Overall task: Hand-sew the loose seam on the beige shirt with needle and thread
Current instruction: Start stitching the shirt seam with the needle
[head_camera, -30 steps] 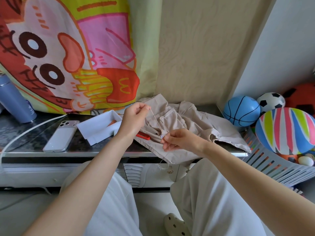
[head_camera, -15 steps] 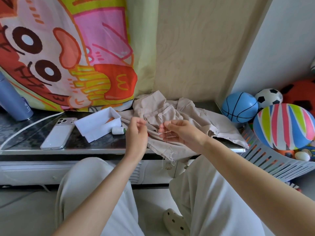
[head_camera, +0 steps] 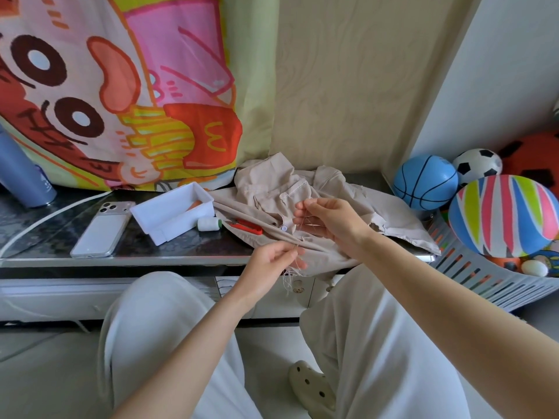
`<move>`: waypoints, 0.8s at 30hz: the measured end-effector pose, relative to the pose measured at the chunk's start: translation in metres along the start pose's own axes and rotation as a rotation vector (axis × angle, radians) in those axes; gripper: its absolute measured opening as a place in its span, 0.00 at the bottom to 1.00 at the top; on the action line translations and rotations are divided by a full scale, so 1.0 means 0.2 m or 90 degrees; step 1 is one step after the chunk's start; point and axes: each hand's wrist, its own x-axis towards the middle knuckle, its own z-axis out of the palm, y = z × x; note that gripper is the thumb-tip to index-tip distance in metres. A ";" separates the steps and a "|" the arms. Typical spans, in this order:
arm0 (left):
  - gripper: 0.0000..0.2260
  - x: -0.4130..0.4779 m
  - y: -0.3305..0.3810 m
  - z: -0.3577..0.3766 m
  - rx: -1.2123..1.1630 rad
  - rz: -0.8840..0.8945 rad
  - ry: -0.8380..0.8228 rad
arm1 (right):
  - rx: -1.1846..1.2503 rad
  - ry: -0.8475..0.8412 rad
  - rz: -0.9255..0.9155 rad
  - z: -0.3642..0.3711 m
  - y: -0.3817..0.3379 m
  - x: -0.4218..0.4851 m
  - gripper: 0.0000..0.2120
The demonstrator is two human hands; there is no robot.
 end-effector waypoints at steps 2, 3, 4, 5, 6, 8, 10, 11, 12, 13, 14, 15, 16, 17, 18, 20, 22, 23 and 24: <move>0.08 -0.01 -0.01 -0.01 0.014 0.005 -0.002 | 0.001 0.025 0.001 -0.01 0.01 0.01 0.11; 0.08 -0.02 -0.01 -0.02 0.021 0.002 -0.004 | 0.005 0.038 0.002 -0.01 0.01 0.01 0.11; 0.08 -0.02 -0.02 -0.02 0.031 -0.004 -0.007 | 0.009 0.049 0.002 -0.01 0.01 0.02 0.11; 0.08 -0.02 -0.03 -0.03 0.041 -0.012 -0.014 | 0.008 0.057 0.001 -0.02 0.02 0.02 0.11; 0.08 -0.03 -0.03 -0.04 0.051 -0.019 -0.025 | 0.000 0.064 0.001 -0.02 0.02 0.02 0.11; 0.09 -0.04 -0.04 -0.05 0.080 -0.039 -0.059 | -0.017 0.075 0.004 -0.03 0.04 0.01 0.11; 0.11 -0.06 -0.05 -0.07 0.129 -0.063 -0.106 | -0.015 0.089 0.010 -0.05 0.06 0.01 0.11; 0.12 -0.06 -0.06 -0.09 0.156 -0.076 -0.129 | -0.009 0.098 0.014 -0.06 0.07 0.01 0.12; 0.12 -0.07 -0.07 -0.10 0.183 -0.085 -0.150 | -0.004 0.107 0.019 -0.06 0.08 0.01 0.12; 0.12 -0.08 -0.08 -0.11 0.203 -0.092 -0.167 | 0.000 0.116 0.025 -0.07 0.09 0.01 0.12; 0.13 -0.09 -0.09 -0.13 0.217 -0.097 -0.180 | 0.004 0.125 0.031 -0.07 0.10 0.01 0.13; 0.12 -0.09 -0.10 -0.14 0.233 -0.102 -0.192 | 0.006 0.132 0.035 -0.08 0.10 0.01 0.13; 0.10 -0.09 -0.11 -0.15 0.256 -0.106 -0.203 | 0.007 0.137 0.038 -0.08 0.11 0.01 0.13; 0.09 -0.09 -0.12 -0.17 0.283 -0.109 -0.209 | 0.008 0.142 0.040 -0.08 0.12 0.00 0.13; 0.09 -0.08 -0.14 -0.19 0.308 -0.113 -0.214 | 0.009 0.146 0.043 -0.09 0.12 0.00 0.13; 0.09 -0.07 -0.17 -0.23 0.363 -0.129 -0.228 | 0.010 0.156 0.048 -0.09 0.14 0.01 0.13; 0.09 -0.07 -0.20 -0.26 0.410 -0.144 -0.246 | 0.010 0.163 0.051 -0.09 0.14 0.01 0.13; 0.10 -0.07 -0.21 -0.27 0.425 -0.149 -0.256 | 0.009 0.164 0.048 -0.09 0.14 0.02 0.13; 0.10 -0.08 -0.22 -0.27 0.435 -0.153 -0.266 | 0.008 0.162 0.044 -0.09 0.14 0.02 0.13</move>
